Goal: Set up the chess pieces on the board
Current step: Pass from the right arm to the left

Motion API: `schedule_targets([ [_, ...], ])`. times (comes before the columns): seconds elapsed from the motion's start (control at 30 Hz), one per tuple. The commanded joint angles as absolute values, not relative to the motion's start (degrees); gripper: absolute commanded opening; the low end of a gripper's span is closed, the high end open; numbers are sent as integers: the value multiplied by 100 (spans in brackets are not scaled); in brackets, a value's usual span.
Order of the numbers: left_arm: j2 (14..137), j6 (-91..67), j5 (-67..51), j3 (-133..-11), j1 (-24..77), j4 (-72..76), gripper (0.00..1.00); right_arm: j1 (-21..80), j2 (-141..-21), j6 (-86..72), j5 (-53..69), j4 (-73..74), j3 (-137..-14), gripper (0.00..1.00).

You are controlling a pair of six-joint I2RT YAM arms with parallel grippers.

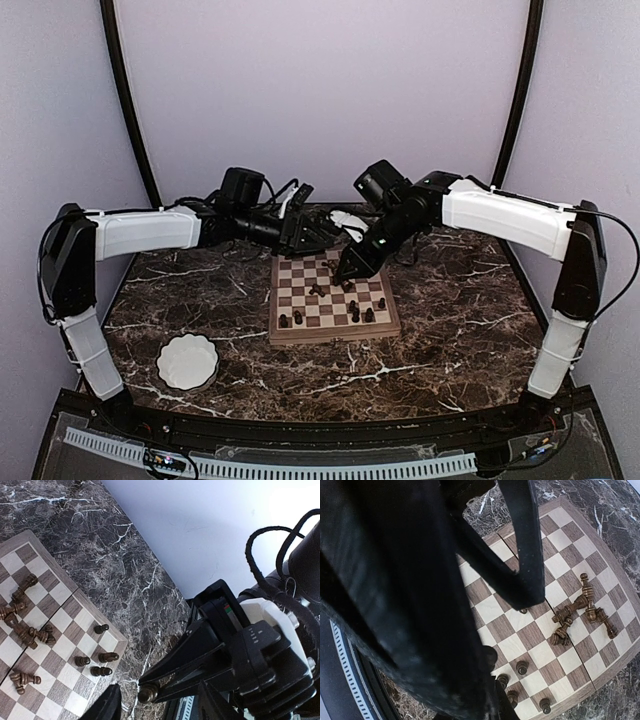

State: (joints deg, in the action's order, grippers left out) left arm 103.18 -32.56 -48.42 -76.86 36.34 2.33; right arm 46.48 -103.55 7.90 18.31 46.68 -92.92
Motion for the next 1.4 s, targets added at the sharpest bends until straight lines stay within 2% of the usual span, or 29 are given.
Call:
schedule_targets([
  [0.0, 10349, -3329, -5282, -7675, 3726, 347, 52, 4725, -10419, 881, 1889, 4535, -9471, 4],
  [0.2, 10452, -3146, -5293, -7817, 3878, 38, 48, 4755, -10424, 879, 1880, 4537, -9557, 4],
  [0.33, 10486, -3159, -5293, -7837, 3886, 28, 41, 4757, -10402, 875, 1892, 4535, -9597, 4],
  [0.6, 10578, -3216, -5407, -7894, 3890, 32, 14, 4755, -10346, 901, 1877, 4542, -9545, 4],
  [0.77, 10547, -3036, -5204, -8031, 3882, -299, 1, 4755, -10269, 896, 1840, 4564, -9410, 4],
  [1.07, 9672, -1667, -3560, -7738, 3991, -1497, 0, 4755, -9683, 830, 1745, 4329, -8207, 4],
  [1.23, 9433, -799, -2407, -7428, 4414, -2070, 0, 4759, -9596, 806, 1709, 4294, -8075, 4],
  [1.37, 9394, -657, -1826, -7161, 4586, -1914, 0, 4755, -9632, 809, 1684, 4295, -8108, 4],
])
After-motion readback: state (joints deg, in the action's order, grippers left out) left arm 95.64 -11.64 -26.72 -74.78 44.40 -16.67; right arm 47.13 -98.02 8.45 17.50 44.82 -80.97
